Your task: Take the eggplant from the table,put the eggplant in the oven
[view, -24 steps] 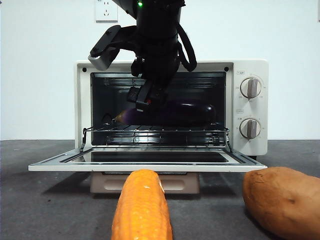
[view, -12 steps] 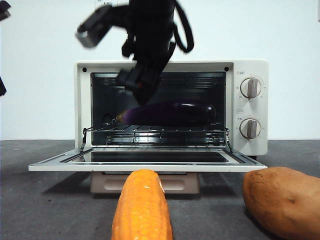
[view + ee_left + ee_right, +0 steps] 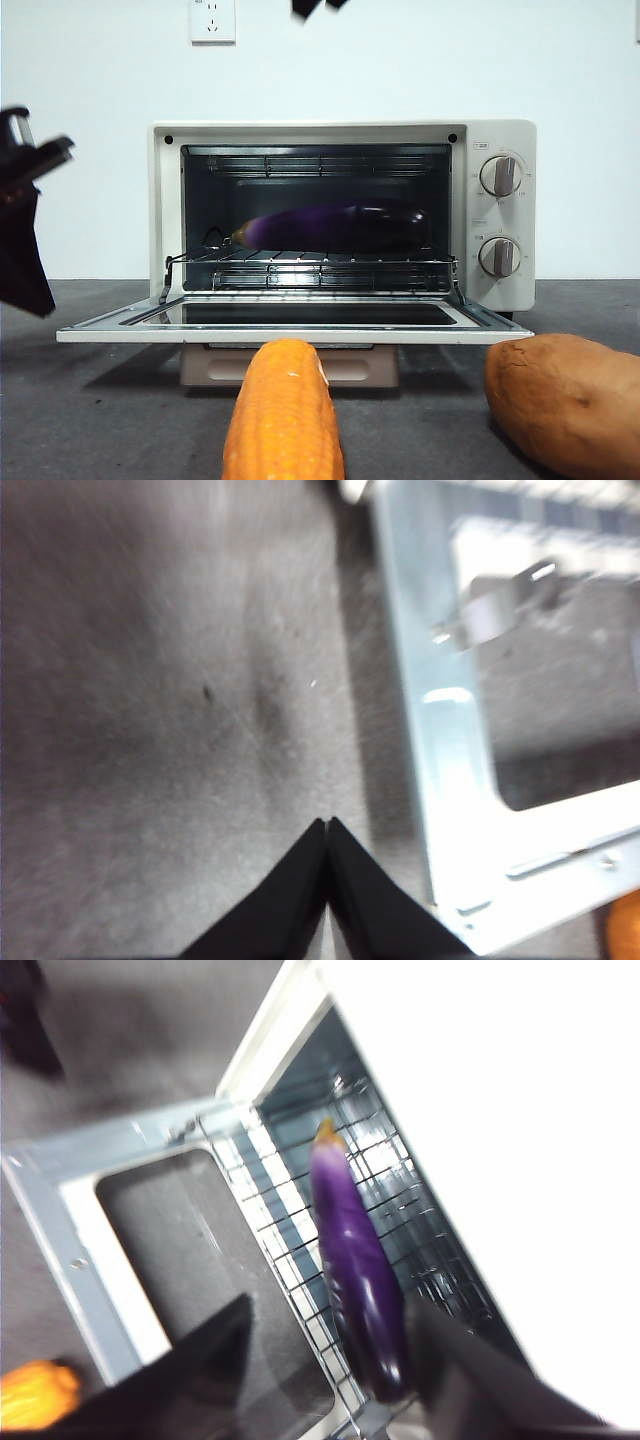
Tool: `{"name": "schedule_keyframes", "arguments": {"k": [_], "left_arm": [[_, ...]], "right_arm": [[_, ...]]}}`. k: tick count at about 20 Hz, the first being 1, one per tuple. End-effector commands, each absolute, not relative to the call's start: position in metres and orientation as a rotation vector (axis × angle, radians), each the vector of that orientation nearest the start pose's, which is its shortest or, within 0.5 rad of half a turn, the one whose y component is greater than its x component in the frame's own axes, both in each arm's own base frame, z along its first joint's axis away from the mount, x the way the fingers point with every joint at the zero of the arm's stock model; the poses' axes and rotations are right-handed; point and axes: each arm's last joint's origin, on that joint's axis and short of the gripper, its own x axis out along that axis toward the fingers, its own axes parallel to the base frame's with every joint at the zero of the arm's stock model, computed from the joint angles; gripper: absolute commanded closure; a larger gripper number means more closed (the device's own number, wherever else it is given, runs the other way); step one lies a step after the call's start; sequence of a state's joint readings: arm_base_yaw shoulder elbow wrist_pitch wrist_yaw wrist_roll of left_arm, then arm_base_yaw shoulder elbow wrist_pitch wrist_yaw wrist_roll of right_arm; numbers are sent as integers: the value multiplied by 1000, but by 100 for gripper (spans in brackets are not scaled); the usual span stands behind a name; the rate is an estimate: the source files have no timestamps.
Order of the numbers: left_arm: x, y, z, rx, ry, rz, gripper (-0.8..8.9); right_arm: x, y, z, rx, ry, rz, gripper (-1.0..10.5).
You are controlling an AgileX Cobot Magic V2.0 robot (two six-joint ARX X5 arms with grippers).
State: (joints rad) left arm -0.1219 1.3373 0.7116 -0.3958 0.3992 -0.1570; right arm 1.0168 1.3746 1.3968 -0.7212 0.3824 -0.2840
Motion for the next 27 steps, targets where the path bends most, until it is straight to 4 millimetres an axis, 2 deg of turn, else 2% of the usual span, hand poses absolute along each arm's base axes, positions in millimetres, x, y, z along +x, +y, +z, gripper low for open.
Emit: {"name": "schedule_keyframes", "arguments": {"k": [1, 10, 20, 27], "left_arm": [[246, -42, 173, -286, 1093, -427, 808], [253, -46, 147, -320, 1189, -530, 808], [258, -50, 128, -399, 1220, -678, 808], [259, -52, 125, -441, 1211, -769, 808]], "right_arm": [[146, 227, 383, -652, 431, 698, 797], [118, 184, 416, -533, 353, 709, 939], [101, 154, 435, -467, 274, 706, 941], [94, 142, 440, -434, 256, 703, 941]]}}
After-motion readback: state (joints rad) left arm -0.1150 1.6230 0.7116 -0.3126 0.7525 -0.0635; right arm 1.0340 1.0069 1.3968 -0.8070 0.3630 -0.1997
